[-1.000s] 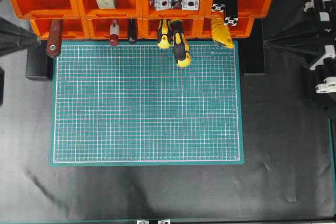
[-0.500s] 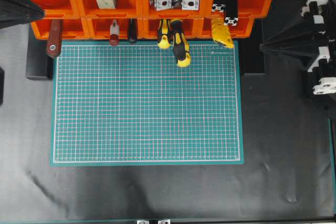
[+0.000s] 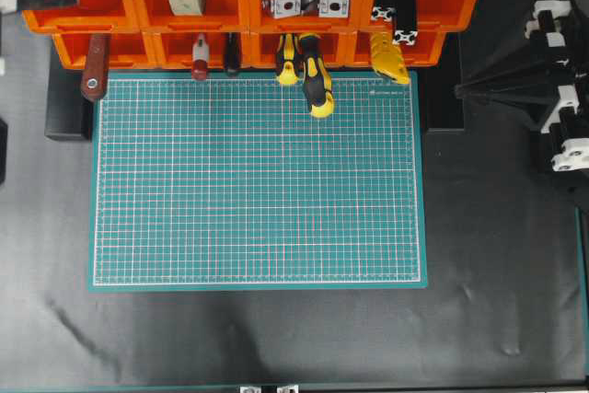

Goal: Pick vinyl tape from container rack with left arm.
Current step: 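Move the left gripper toward the red vinyl tape in the top-left bin, then insert the left gripper fingers into the red tape roll and close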

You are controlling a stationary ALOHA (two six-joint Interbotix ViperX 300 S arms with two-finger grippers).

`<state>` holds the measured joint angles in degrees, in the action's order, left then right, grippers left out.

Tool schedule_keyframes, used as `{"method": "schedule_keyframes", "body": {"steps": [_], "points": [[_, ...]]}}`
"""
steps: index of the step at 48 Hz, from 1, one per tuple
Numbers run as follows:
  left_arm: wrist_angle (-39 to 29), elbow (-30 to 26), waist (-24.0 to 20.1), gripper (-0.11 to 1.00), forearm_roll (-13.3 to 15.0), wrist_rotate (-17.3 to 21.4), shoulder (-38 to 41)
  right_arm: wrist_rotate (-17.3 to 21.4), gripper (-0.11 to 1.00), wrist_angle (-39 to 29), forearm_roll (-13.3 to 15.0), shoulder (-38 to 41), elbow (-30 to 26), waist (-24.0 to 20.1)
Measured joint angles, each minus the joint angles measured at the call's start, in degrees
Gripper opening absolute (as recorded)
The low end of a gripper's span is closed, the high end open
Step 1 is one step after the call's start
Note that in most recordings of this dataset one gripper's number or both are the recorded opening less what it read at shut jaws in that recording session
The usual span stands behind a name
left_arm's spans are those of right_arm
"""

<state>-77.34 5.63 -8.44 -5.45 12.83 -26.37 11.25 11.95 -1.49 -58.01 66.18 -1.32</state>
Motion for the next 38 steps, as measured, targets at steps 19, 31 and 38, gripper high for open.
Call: {"method": "schedule_keyframes", "body": {"steps": [19,31,38], "points": [[-3.69,-0.88,-2.37,0.69,-0.09,2.64,1.67,0.00,0.00,-0.18,-0.09,0.00,0.00,-0.35],[-5.10,0.97,-3.43,0.82,-0.09,2.55,2.72,0.00,0.00,-0.18,0.00,0.00,0.00,-0.70],[-5.27,1.14,-3.87,0.83,0.00,2.46,2.72,0.00,0.00,-0.09,-0.09,0.00,0.00,-1.05]]}}
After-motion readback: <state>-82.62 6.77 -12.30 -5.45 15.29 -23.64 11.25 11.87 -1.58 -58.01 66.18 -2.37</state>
